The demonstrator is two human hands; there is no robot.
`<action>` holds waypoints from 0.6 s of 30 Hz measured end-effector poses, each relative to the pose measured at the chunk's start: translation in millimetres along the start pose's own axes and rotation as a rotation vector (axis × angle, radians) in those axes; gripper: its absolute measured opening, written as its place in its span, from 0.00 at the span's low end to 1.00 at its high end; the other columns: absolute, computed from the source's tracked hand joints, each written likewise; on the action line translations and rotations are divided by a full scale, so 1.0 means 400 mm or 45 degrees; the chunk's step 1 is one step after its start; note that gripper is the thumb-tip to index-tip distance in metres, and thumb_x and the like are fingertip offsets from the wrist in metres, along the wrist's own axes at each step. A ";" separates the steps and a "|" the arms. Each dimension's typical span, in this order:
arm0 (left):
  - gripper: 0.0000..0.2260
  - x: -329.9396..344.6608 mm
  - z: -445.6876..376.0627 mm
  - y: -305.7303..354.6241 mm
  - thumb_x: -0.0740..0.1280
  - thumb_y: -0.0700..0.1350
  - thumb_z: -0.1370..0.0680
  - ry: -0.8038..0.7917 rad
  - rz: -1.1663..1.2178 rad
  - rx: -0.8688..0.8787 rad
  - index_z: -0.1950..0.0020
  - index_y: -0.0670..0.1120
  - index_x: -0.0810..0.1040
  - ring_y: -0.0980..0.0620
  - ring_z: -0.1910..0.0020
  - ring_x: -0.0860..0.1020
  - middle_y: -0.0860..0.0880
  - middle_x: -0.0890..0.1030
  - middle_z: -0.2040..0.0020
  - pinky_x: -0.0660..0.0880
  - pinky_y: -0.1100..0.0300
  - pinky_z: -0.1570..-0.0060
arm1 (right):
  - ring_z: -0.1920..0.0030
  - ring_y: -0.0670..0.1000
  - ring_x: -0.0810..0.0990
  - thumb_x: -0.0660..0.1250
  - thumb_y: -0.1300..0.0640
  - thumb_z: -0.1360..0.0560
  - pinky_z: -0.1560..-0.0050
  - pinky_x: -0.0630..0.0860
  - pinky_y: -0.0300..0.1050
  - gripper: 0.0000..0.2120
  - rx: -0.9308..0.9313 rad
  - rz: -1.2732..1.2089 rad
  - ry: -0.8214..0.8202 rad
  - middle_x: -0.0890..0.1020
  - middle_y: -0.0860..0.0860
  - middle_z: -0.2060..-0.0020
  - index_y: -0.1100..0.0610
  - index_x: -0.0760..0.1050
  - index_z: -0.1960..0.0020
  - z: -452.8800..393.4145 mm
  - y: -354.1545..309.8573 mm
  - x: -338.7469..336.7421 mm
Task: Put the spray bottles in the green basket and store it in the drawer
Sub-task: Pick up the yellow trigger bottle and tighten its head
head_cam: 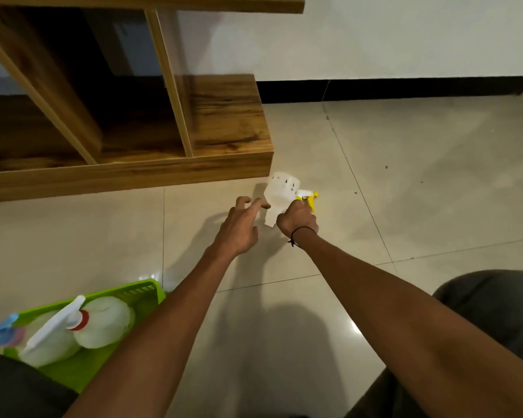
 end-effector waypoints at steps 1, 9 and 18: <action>0.31 0.012 -0.009 0.000 0.65 0.30 0.22 -0.022 -0.017 -0.006 0.27 0.60 0.70 0.41 0.27 0.73 0.47 0.65 0.22 0.80 0.43 0.37 | 0.37 0.63 0.81 0.67 0.54 0.22 0.41 0.79 0.52 0.16 0.058 -0.077 0.002 0.79 0.56 0.39 0.56 0.74 0.36 -0.008 0.009 -0.002; 0.49 0.090 -0.072 -0.032 0.67 0.29 0.23 -0.037 -0.786 0.368 0.16 0.68 0.49 0.39 0.32 0.74 0.40 0.62 0.21 0.79 0.45 0.43 | 0.54 0.59 0.79 0.68 0.59 0.22 0.61 0.83 0.50 0.16 0.499 -0.808 -0.185 0.82 0.60 0.43 0.56 0.75 0.34 -0.072 0.057 0.033; 0.43 0.107 -0.167 -0.058 0.68 0.30 0.21 -0.126 -0.870 0.366 0.17 0.65 0.56 0.33 0.15 0.50 0.44 0.37 0.13 0.68 0.34 0.24 | 0.66 0.54 0.70 0.68 0.66 0.21 0.68 0.69 0.43 0.10 0.529 -0.881 -0.321 0.75 0.59 0.55 0.57 0.68 0.49 -0.162 0.101 0.093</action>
Point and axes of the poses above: each hand's wrist, its own z-axis away from the middle knuckle, its own x-axis out of the palm, y = z × x, the point moved 4 cm from there along -z, towards the middle knuckle
